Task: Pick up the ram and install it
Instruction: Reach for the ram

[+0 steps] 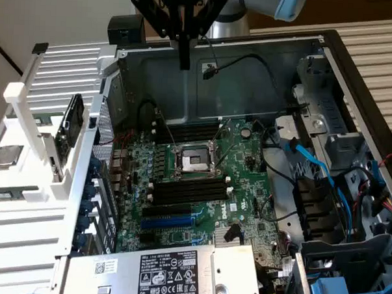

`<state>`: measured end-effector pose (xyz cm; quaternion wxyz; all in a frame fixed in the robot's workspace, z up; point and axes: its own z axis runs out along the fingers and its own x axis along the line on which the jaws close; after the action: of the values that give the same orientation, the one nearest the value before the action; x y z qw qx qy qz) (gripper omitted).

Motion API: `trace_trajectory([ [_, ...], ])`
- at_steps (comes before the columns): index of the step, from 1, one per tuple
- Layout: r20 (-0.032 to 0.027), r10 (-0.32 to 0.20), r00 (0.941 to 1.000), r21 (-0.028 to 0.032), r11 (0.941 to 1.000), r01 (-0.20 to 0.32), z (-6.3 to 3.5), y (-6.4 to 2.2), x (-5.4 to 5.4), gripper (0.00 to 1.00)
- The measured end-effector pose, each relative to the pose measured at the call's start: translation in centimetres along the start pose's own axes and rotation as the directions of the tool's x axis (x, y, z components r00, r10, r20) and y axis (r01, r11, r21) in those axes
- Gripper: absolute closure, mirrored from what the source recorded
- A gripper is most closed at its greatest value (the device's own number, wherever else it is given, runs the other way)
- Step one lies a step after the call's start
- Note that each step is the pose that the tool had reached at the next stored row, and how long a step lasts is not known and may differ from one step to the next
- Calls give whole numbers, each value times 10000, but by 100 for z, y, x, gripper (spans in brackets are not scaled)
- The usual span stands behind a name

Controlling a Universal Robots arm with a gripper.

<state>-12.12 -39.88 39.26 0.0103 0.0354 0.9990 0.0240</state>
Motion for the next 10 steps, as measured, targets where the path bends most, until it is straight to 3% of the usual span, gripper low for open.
trace_trajectory([
  [10, 0, 0, 10000, 0, 10000, 0, 0, 0, 0, 89],
])
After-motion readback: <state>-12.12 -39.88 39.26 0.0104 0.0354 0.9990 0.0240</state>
